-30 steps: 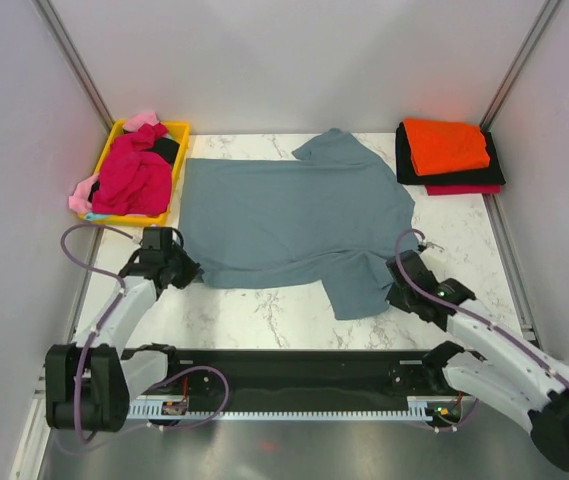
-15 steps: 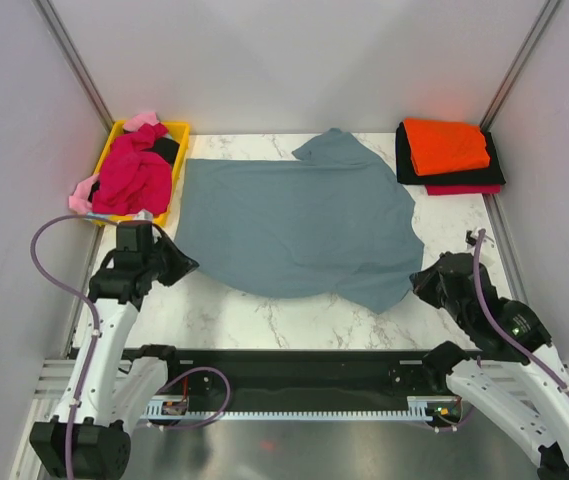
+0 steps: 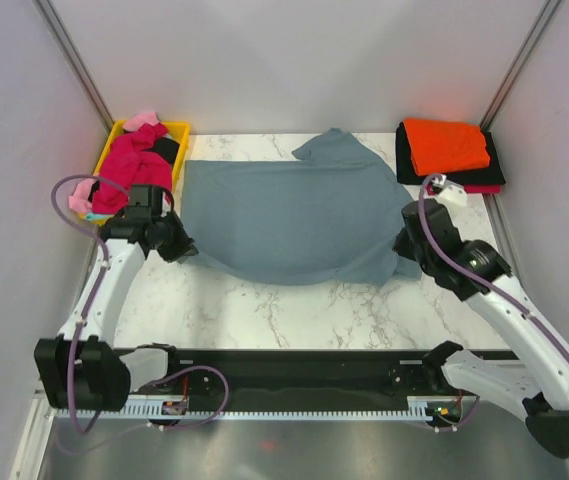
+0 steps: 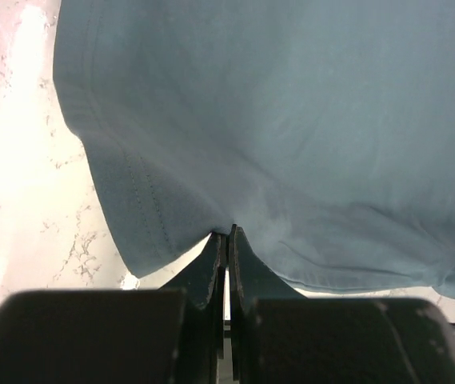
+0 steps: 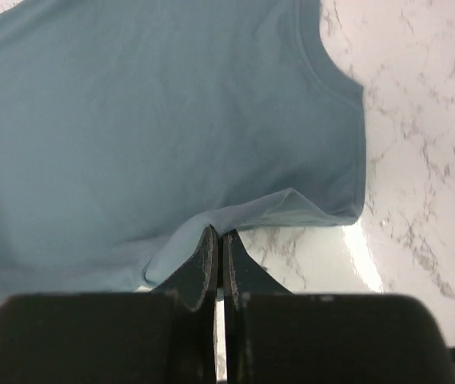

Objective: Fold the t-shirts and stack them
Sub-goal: Fold the tshirt

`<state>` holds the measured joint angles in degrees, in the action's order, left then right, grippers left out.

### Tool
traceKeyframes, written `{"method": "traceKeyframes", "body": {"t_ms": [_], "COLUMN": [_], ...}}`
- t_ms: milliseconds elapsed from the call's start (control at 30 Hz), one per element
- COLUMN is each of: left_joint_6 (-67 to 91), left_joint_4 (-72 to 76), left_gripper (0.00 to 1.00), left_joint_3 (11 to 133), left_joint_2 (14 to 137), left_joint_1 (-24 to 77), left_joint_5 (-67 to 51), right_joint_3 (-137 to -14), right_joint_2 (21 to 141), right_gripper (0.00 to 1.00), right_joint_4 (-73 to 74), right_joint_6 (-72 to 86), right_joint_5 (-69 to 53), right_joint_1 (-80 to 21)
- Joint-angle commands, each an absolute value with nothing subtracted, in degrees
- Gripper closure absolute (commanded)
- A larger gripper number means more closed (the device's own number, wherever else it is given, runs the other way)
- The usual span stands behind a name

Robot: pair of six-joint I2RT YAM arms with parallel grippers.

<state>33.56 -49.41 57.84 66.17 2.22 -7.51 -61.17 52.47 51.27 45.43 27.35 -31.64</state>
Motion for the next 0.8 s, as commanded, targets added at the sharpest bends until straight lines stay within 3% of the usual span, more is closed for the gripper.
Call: {"method": "traceKeyframes", "body": {"t_ms": [0, 433, 767], "left_joint_6": [29.9, 29.4, 29.8], "left_joint_4": [-48.0, -47.1, -47.0], "left_gripper": [0.98, 0.98, 0.98], "left_joint_3": [63.4, 73.9, 78.4], "left_joint_2": [71.7, 94.2, 101.9], "left_joint_1": [1.9, 1.8, 1.1], "left_joint_5": [-5.8, -1.1, 2.1], "right_joint_3": [-66.5, -75.6, -81.2], "right_joint_2": [58.9, 86.5, 97.3], "right_gripper": [1.0, 1.0, 1.0], "right_joint_4": [42.7, 28.7, 25.1], "right_joint_6": [38.2, 31.3, 29.2], "right_joint_5": [31.6, 21.8, 18.5], "right_joint_1": [-30.6, -20.7, -18.2]}}
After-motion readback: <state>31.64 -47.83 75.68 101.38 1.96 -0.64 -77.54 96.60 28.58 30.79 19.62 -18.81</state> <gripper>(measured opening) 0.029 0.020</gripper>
